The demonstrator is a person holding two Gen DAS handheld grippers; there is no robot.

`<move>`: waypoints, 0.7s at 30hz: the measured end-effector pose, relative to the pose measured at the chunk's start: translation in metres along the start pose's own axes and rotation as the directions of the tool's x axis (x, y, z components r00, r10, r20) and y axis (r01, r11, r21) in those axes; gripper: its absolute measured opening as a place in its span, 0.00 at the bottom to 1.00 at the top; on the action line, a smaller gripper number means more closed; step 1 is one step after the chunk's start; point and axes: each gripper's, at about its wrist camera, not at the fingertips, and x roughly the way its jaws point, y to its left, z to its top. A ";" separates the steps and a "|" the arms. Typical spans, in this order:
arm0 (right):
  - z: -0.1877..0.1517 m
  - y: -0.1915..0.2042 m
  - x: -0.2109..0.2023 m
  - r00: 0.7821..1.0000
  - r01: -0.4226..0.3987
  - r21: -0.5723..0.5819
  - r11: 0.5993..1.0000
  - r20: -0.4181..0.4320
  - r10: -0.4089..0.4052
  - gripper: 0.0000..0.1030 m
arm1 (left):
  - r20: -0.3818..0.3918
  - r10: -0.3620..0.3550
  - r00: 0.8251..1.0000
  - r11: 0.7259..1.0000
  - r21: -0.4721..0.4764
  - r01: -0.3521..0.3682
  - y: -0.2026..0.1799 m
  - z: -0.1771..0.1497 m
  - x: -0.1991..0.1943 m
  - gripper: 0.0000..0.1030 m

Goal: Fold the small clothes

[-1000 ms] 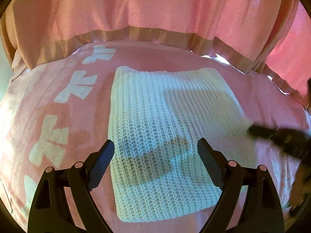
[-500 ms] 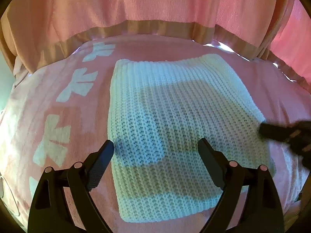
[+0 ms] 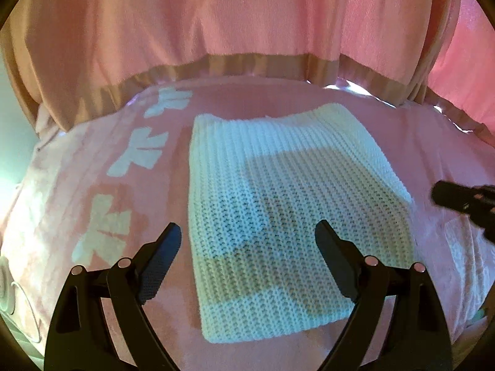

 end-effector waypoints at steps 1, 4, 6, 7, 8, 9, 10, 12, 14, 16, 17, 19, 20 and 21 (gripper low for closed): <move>0.002 -0.002 -0.003 1.000 0.022 0.007 1.000 0.015 -0.022 0.03 | 0.007 0.003 1.000 1.000 -0.005 -0.003 0.001 0.000 -0.003 0.83; -0.002 -0.007 -0.014 0.996 0.068 0.028 0.997 0.058 -0.069 0.05 | 0.026 0.014 1.000 0.999 -0.029 -0.013 0.000 -0.006 -0.013 0.83; -0.010 -0.006 -0.021 0.989 0.116 0.025 0.993 0.087 -0.117 0.08 | 0.036 0.019 0.999 0.999 -0.038 -0.017 -0.001 -0.011 -0.020 0.83; -0.011 -0.005 -0.022 0.987 0.128 0.023 0.992 0.095 -0.130 0.09 | 0.042 0.019 0.999 0.999 -0.040 -0.018 -0.002 -0.015 -0.024 0.83; -0.015 -0.003 -0.024 0.984 0.141 0.020 0.990 0.105 -0.143 0.11 | 0.049 0.024 0.999 0.999 -0.043 -0.022 -0.003 -0.019 -0.027 0.84; -0.022 -0.002 -0.027 0.982 0.147 0.026 0.989 0.117 -0.149 0.16 | 0.058 0.030 0.998 0.998 -0.050 -0.027 -0.004 -0.024 -0.031 0.89; -0.027 -0.002 -0.028 0.980 0.151 0.033 0.988 0.123 -0.154 0.21 | 0.074 0.037 0.997 0.998 -0.060 -0.032 -0.005 -0.030 -0.036 0.89; -0.040 0.000 -0.027 0.978 0.164 0.046 0.985 0.124 -0.169 0.33 | 0.091 0.044 0.995 0.997 -0.073 -0.037 -0.006 -0.039 -0.042 0.90; -0.052 0.004 -0.027 0.978 0.167 0.045 0.985 0.121 -0.172 0.33 | 0.095 0.048 0.994 0.997 -0.072 -0.041 -0.008 -0.046 -0.046 0.91; -0.063 0.008 -0.025 0.974 0.187 0.039 0.982 0.120 -0.190 0.35 | 0.105 0.067 0.992 0.996 -0.064 -0.060 -0.009 -0.055 -0.049 0.92; -0.069 0.009 -0.024 0.974 0.191 0.039 0.981 0.116 -0.194 0.37 | 0.111 0.079 0.991 0.995 -0.064 -0.072 -0.009 -0.057 -0.050 0.92; -0.078 0.009 -0.023 0.975 0.190 0.049 0.981 0.111 -0.194 0.41 | 0.125 0.116 0.985 0.991 -0.077 -0.107 -0.008 -0.066 -0.053 0.92; -0.084 0.009 -0.022 0.976 0.187 0.056 0.981 0.105 -0.192 0.41 | 0.124 0.121 0.985 0.990 -0.086 -0.111 -0.007 -0.070 -0.053 0.92; -0.089 0.010 -0.021 0.977 0.185 0.063 0.981 0.100 -0.190 0.41 | 0.124 0.121 0.985 0.990 -0.091 -0.110 -0.007 -0.073 -0.053 0.92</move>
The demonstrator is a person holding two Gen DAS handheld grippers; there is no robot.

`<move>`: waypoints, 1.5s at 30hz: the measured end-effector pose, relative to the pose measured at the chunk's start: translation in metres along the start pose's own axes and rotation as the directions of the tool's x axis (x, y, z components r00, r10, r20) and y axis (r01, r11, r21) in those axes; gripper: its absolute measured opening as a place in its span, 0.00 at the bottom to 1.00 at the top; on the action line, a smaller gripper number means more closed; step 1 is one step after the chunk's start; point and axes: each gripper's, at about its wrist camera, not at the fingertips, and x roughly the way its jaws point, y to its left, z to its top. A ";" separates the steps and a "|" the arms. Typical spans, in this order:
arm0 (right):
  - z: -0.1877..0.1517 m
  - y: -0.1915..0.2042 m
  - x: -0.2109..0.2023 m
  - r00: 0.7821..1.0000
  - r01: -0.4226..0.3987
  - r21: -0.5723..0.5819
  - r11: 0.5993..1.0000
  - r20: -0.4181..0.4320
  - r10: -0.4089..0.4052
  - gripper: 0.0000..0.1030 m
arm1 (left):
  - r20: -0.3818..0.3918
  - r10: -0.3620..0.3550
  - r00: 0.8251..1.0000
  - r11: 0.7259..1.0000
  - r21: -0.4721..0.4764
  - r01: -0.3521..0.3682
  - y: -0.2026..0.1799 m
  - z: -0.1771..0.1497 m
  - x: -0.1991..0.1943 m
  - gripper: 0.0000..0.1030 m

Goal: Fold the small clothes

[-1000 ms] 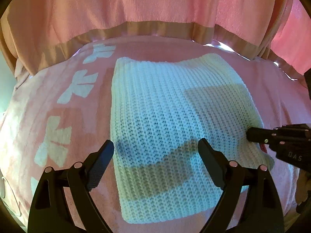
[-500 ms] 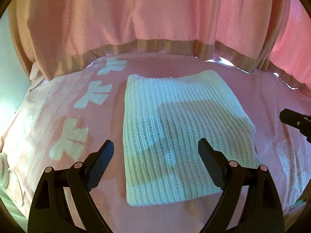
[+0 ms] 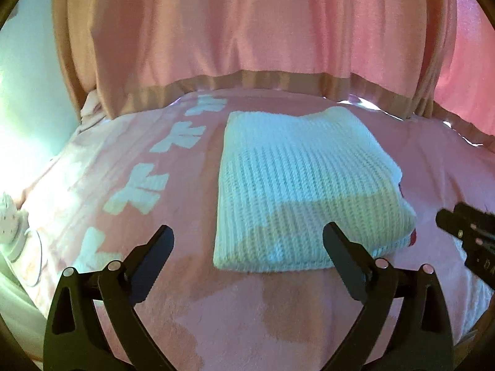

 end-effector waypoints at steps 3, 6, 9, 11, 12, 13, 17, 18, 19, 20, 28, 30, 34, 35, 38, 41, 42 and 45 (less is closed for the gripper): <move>-0.013 0.002 0.001 1.000 0.005 0.010 1.000 -0.011 -0.005 0.42 | 0.017 0.012 1.000 1.000 -0.008 -0.012 0.002 -0.008 -0.003 0.92; -0.023 0.005 0.002 1.000 0.013 0.004 1.000 -0.017 -0.013 0.42 | 0.029 0.016 0.999 1.000 0.013 -0.017 -0.001 -0.014 -0.006 0.92; -0.028 0.007 0.001 0.999 0.038 -0.010 0.999 -0.006 -0.038 0.45 | 0.028 0.013 1.000 0.999 0.033 -0.014 -0.004 -0.022 -0.008 0.92; -0.030 0.009 0.000 0.999 0.049 -0.017 0.999 -0.003 -0.049 0.47 | 0.011 0.009 1.000 0.999 0.035 -0.009 -0.006 -0.026 -0.007 0.92; -0.031 0.008 0.000 0.999 0.051 -0.018 0.999 -0.001 -0.052 0.47 | 0.000 0.004 1.000 1.000 0.030 -0.004 -0.006 -0.028 -0.006 0.92; -0.031 0.008 0.001 0.999 0.054 -0.018 0.998 0.000 -0.054 0.47 | -0.006 0.003 1.000 1.000 0.026 -0.003 -0.007 -0.030 -0.005 0.92; -0.032 0.009 0.002 0.998 0.062 -0.016 0.998 -0.004 -0.063 0.48 | -0.015 0.008 1.000 1.000 0.027 -0.008 -0.009 -0.033 -0.005 0.92; -0.033 0.009 0.003 0.998 0.065 -0.019 0.998 -0.007 -0.065 0.49 | -0.017 0.005 1.000 1.000 0.023 -0.005 -0.009 -0.033 -0.005 0.92; -0.033 0.009 0.003 0.998 0.067 -0.021 0.998 -0.008 -0.068 0.49 | -0.019 0.003 1.000 1.000 0.018 -0.003 -0.009 -0.034 -0.005 0.92; -0.034 0.011 0.004 0.997 0.070 -0.022 0.997 -0.008 -0.071 0.49 | -0.019 0.004 1.000 1.000 0.015 -0.004 -0.010 -0.034 -0.005 0.92; -0.041 0.021 0.005 0.996 0.083 -0.047 0.995 -0.014 -0.083 0.50 | -0.030 0.010 0.999 0.999 0.033 -0.009 -0.016 -0.037 -0.004 0.92; -0.041 0.021 0.005 0.996 0.083 -0.048 0.995 -0.014 -0.083 0.50 | -0.032 0.011 0.999 0.999 0.037 -0.010 -0.017 -0.037 -0.003 0.92; -0.041 0.020 0.005 0.996 0.083 -0.046 0.996 -0.015 -0.083 0.50 | -0.046 0.010 0.999 1.000 0.029 -0.009 -0.016 -0.037 -0.002 0.92; -0.041 0.020 0.005 0.996 0.083 -0.047 0.995 -0.016 -0.084 0.50 | -0.055 0.009 0.998 1.000 0.027 -0.008 -0.016 -0.037 0.000 0.92; -0.042 0.021 0.006 0.997 0.079 -0.050 0.996 -0.018 -0.080 0.50 | -0.076 0.004 0.997 1.000 0.016 -0.003 -0.015 -0.039 0.004 0.94; -0.042 0.023 0.006 0.997 0.077 -0.053 0.996 -0.018 -0.078 0.50 | -0.062 0.009 0.998 1.000 0.020 -0.008 -0.016 -0.040 0.002 0.94; -0.043 0.024 0.006 0.997 0.077 -0.055 0.995 -0.017 -0.078 0.51 | -0.063 0.006 0.998 1.000 0.021 -0.005 -0.017 -0.040 0.002 0.94; -0.042 0.025 0.007 0.997 0.074 -0.060 0.995 -0.015 -0.075 0.52 | -0.065 0.001 0.998 1.000 0.024 0.000 -0.018 -0.041 0.002 0.94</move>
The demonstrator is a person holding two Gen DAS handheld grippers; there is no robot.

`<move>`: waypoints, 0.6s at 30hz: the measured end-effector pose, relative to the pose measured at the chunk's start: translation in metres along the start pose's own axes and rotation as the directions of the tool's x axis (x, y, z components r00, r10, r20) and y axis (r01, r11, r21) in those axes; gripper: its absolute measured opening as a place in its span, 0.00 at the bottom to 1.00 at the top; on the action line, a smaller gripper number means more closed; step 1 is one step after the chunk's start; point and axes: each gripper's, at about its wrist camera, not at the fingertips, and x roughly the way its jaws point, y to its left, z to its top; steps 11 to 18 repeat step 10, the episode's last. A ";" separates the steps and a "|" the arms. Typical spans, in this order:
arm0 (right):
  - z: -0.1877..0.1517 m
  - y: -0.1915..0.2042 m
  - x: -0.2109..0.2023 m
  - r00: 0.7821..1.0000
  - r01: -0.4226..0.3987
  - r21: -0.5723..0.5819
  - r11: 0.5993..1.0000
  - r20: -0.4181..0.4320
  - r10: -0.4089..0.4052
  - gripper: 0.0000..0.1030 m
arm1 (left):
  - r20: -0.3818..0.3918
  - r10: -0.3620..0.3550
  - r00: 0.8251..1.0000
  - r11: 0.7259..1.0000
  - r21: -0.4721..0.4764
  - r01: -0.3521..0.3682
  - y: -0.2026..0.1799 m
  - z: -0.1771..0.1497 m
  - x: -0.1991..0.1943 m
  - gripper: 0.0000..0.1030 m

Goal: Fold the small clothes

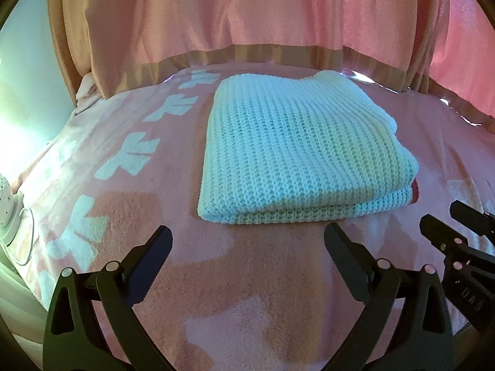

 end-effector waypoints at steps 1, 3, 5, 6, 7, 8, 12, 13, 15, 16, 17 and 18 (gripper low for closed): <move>0.000 0.000 0.000 1.000 0.001 -0.002 1.000 0.002 -0.001 0.52 | 0.000 0.003 1.000 1.000 0.000 -0.003 -0.001 0.000 0.000 0.94; 0.000 0.000 0.000 1.000 0.001 -0.003 1.000 0.003 -0.001 0.54 | -0.009 -0.001 1.000 1.000 0.001 0.001 -0.001 0.000 0.001 0.94; 0.000 0.001 0.000 1.000 0.003 -0.002 1.000 0.005 -0.003 0.55 | -0.024 -0.002 1.000 1.000 -0.006 0.001 0.000 0.001 0.003 0.94; 0.000 0.001 0.000 1.000 0.002 -0.001 1.000 0.004 -0.002 0.55 | -0.026 -0.009 1.000 1.000 -0.019 0.008 0.001 0.001 0.004 0.94; 0.000 0.001 0.000 1.000 0.002 -0.001 1.000 0.005 -0.002 0.55 | -0.025 -0.007 1.000 1.000 -0.025 0.006 0.002 0.002 0.004 0.94; 0.000 0.001 0.000 1.000 0.002 -0.002 1.000 0.005 -0.002 0.55 | -0.021 -0.006 1.000 1.000 -0.026 0.005 0.002 0.003 0.003 0.94; 0.000 0.001 0.000 1.000 0.001 -0.002 1.000 0.005 -0.001 0.55 | -0.019 -0.005 1.000 1.000 -0.025 0.005 0.001 0.003 0.003 0.94; 0.000 0.001 0.000 1.000 0.001 -0.002 1.000 0.005 -0.001 0.55 | -0.019 -0.005 1.000 1.000 -0.025 0.005 0.001 0.003 0.003 0.94; 0.000 0.001 0.000 1.000 0.001 -0.002 1.000 0.005 -0.001 0.55 | -0.019 -0.005 1.000 1.000 -0.025 0.005 0.001 0.003 0.003 0.94; 0.000 0.001 0.000 1.000 0.001 -0.002 1.000 0.005 -0.001 0.55 | -0.019 -0.005 1.000 1.000 -0.025 0.005 0.001 0.003 0.003 0.94; 0.000 0.001 0.000 1.000 0.001 -0.002 1.000 0.005 -0.001 0.55 | -0.019 -0.005 1.000 1.000 -0.025 0.005 0.001 0.003 0.003 0.94; 0.000 0.001 0.000 1.000 0.001 -0.002 1.000 0.005 -0.001 0.55 | -0.019 -0.005 1.000 1.000 -0.025 0.005 0.001 0.003 0.003 0.94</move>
